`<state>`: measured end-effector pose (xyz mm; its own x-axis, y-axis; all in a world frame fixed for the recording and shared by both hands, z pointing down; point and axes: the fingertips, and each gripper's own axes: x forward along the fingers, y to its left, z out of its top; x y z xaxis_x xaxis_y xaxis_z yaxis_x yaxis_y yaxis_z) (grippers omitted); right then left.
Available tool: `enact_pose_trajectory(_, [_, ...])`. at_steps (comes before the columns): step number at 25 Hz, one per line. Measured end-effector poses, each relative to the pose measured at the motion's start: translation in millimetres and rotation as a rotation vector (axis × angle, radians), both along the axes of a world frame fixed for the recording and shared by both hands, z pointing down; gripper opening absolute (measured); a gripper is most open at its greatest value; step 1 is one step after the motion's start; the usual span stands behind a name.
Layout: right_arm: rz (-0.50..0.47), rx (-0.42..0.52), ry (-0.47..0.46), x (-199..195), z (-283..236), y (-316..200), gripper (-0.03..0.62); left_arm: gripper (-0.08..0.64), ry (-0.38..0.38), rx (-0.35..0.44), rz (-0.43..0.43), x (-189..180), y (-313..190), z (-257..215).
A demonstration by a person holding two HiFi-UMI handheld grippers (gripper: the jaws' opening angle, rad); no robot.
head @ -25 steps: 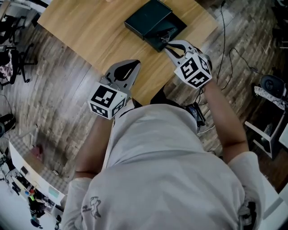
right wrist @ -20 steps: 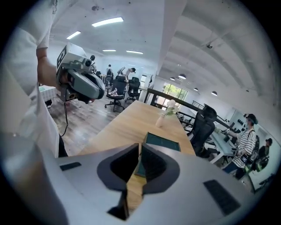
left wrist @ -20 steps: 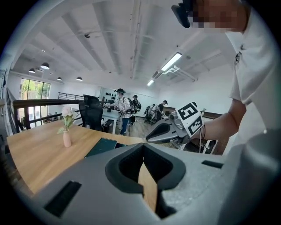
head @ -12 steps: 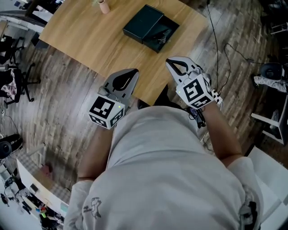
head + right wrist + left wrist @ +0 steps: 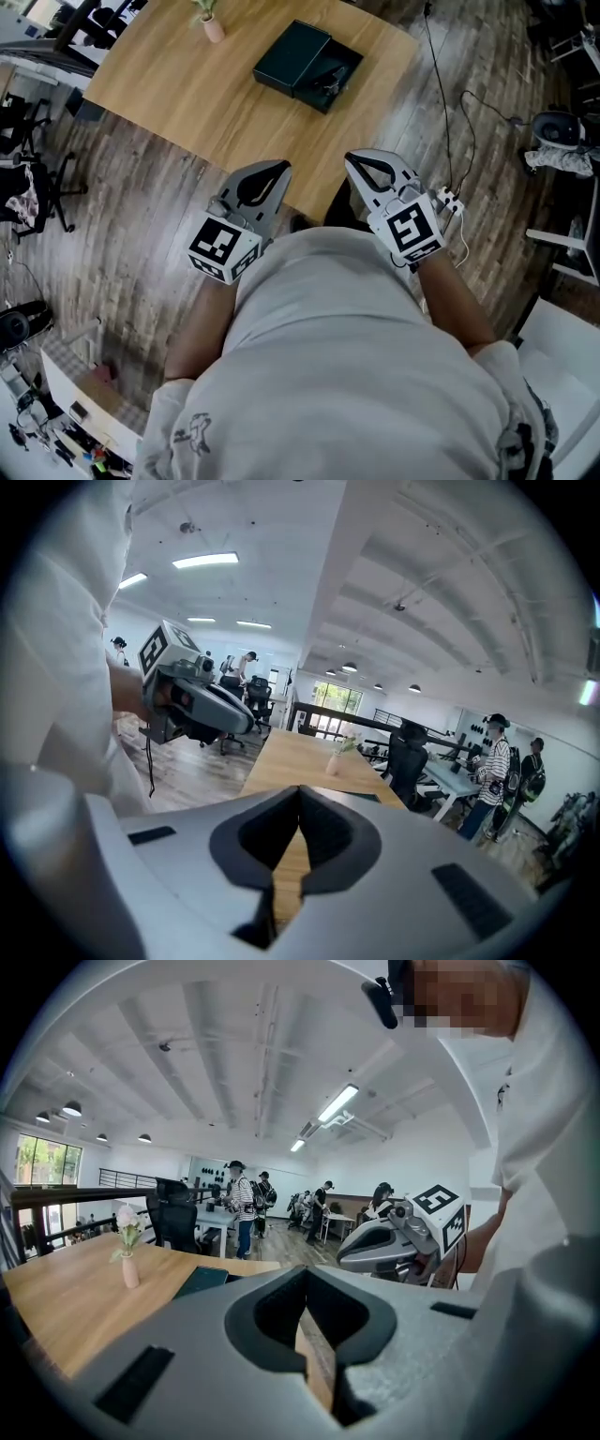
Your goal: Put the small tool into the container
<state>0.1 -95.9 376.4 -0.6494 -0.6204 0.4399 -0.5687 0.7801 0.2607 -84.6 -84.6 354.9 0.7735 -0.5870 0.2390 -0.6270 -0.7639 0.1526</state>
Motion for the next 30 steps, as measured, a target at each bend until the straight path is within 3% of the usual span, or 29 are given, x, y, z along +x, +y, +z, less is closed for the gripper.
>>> enact_pose_trajectory(12, [0.067, 0.015, -0.012, 20, -14, 25, 0.006, 0.006, 0.026, 0.026, 0.037, 17, 8, -9])
enact_pose_trajectory(20, [0.030, 0.002, -0.038, 46, -23, 29, 0.006, 0.006, 0.029, 0.043, 0.004, 38, 11, -21])
enact_pose_trajectory(30, [-0.076, 0.007, -0.101, 116, -32, 34, 0.006, 0.006, 0.012, 0.054, -0.098, 103, 19, -30])
